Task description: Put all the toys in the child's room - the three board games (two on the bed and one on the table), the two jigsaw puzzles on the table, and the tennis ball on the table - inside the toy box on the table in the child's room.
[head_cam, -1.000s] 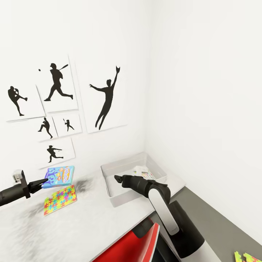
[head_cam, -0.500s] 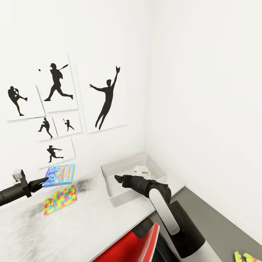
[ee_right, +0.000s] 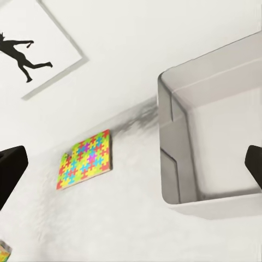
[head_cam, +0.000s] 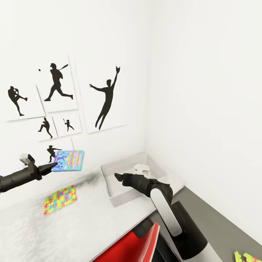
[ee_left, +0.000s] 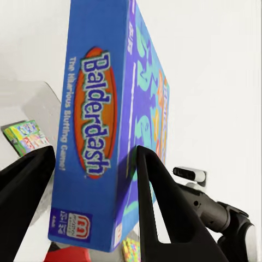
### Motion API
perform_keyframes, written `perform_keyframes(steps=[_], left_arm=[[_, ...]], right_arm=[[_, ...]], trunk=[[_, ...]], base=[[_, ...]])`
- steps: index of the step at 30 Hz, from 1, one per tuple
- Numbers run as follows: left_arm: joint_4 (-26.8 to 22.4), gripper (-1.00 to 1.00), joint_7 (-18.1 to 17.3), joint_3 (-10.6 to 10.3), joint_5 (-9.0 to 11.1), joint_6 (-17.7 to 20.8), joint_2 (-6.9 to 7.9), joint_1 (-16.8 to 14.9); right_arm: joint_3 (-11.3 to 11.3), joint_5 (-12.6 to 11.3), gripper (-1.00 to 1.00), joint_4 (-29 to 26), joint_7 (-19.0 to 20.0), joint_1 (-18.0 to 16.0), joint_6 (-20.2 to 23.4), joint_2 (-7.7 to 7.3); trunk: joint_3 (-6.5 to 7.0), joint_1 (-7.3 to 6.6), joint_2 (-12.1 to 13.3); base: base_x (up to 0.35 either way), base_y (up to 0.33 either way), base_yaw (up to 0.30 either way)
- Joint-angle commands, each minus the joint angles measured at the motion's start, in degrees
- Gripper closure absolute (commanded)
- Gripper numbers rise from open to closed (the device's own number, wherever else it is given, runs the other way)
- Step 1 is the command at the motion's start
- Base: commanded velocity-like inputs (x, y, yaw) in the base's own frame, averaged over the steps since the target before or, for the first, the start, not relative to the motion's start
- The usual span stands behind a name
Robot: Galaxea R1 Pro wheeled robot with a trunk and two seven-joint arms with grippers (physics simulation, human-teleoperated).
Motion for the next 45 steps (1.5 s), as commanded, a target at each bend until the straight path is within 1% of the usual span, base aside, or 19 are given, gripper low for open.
perform_keyframes(steps=[1, 3, 5, 6, 10, 13, 15, 18, 20, 21, 24, 28, 30, 31, 32, 35, 39, 40, 45], left_arm=[[-0.4, 1.0, -0.15, -0.3, -0.12, 0.6, -0.82, -0.16], [-0.8, 1.0, -0.15, -1.18, -0.18, 0.6, -2.13, -0.39], [-1.03, 1.0, -0.02, -3.02, -0.27, 0.6, -3.84, -1.65], [-1.03, 1.0, 0.06, -3.55, -0.3, 0.6, -4.22, -2.14], [-0.97, 1.0, 1.32, -7.56, -0.29, 0.6, -7.27, -5.04], [-0.96, 1.0, 2.4, -8.47, -0.26, 0.6, -8.3, -5.65], [-0.96, 1.0, 3.26, -8.74, -0.24, 0.6, -8.64, -5.89], [-0.95, 1.0, 3.93, -8.87, -0.19, 0.6, -8.82, -6.0], [-0.95, 1.0, 4.17, -8.94, -0.17, 0.6, -8.88, -6.03], [-0.95, 1.0, 4.2, -8.95, -0.17, 0.6, -8.9, -6.03], [-0.93, 1.0, 4.29, -9.0, -0.21, 0.6, -9.18, -6.05], [-0.95, 1.0, 5.68, -9.09, -0.31, 0.55, -10.88, -6.09], [-0.95, 1.0, 7.76, -9.1, -0.24, 0.54, -12.01, -6.11], [-0.95, 1.0, 8.37, -9.1, -0.23, 0.53, -12.48, -6.12], [-0.95, 1.0, 10.33, -9.1, -0.23, 0.47, -14.2, -6.13], [-0.95, 1.0, 14.65, -9.11, -0.29, 0.32, -17.57, -6.14], [-0.94, 1.0, 20.02, -9.06, 0.06, 0.22, -19.81, -6.14], [-0.94, 1.0, 20.59, -9.05, 0.1, 0.21, -20.11, -6.14], [-0.93, 1.0, 23.92, -9.04, -0.12, -0.16, -24.33, -6.14]], right_arm=[[0.03, -0.59, -1.0, -0.84, -0.6, 0.39, 0.16, -0.08], [0.03, -0.56, -1.0, -2.15, -0.62, 1.19, 0.23, -0.17], [-0.02, -0.53, -1.0, -3.77, -0.63, 2.1, 0.42, -0.33], [-0.03, -0.52, -1.0, -4.09, -0.63, 2.27, 0.45, -0.4], [-0.09, -0.51, -1.0, -5.32, -0.57, 2.84, 0.19, -1.5], [-0.37, -0.55, -1.0, -5.5, -0.27, 3.01, -0.02, -2.35], [-1.42, -0.58, -1.0, -5.6, 0.65, 3.06, -0.14, -2.76], [-3.79, -0.59, -1.0, -5.63, 4.35, 3.42, -0.76, -3.03], [-6.15, -0.59, -1.0, -5.66, 9.72, 4.9, -1.12, -3.11], [-6.81, -0.59, -1.0, -5.66, 11.25, 5.33, -1.15, -3.12], [-11.28, -0.59, -1.0, -5.66, 20.51, 7.37, -1.23, -3.2], [-18.42, -0.53, -1.0, -5.67, 32.16, 10.1, -1.83, -3.15], [-20.46, -0.52, -1.0, -5.66, 37.52, 11.43, -2.96, -3.15], [-20.78, -0.51, -1.0, -5.66, 38.73, 11.65, -3.36, -3.15], [-21.39, -0.51, -1.0, -5.67, 41.83, 12.06, -4.4, -3.19], [-21.94, -0.45, -1.0, -5.66, 44.79, 12.39, -5.28, -3.24], [-22.19, -0.27, -1.0, -5.63, 45.64, 12.48, -5.52, -3.25], [-22.25, -0.21, -1.0, -5.62, 45.68, 12.49, -5.54, -3.25], [-24.02, 0.08, -1.0, -5.6, 45.87, 12.56, -5.46, -3.35]], trunk=[[-0.13, 0.04, -0.14], [-0.13, 0.04, -0.14], [-0.13, 0.04, -0.14], [-0.13, 0.04, -0.14], [-0.13, 0.04, -0.14], [-0.13, 0.04, -0.14], [-0.13, 0.04, -0.14], [-0.13, 0.04, -0.14], [-0.13, 0.04, -0.14], [-0.13, 0.04, -0.14], [-0.13, 0.04, -0.14], [-0.13, 0.04, -0.14], [-0.13, 0.04, -0.14], [-0.13, 0.04, -0.14], [-0.13, 0.04, -0.14], [-0.13, 0.04, -0.14], [-0.13, 0.04, -0.14], [-0.13, 0.04, -0.14], [-0.13, 0.04, -0.14]], base=[[0.0, 0.0, 0.0], [0.0, 0.0, 0.0], [0.0, 0.0, 0.0], [0.0, 0.0, 0.0], [0.0, 0.0, 0.0], [0.0, 0.0, 0.0], [0.0, 0.0, 0.0], [0.0, 0.0, 0.0], [0.0, 0.0, 0.0], [0.0, 0.0, 0.0], [0.0, 0.0, 0.0], [0.0, 0.0, 0.0], [0.0, 0.0, 0.0], [0.0, 0.0, 0.0], [0.0, 0.0, 0.0], [0.0, 0.0, 0.0], [0.0, 0.0, 0.0], [0.0, 0.0, 0.0], [0.0, 0.0, 0.0]])
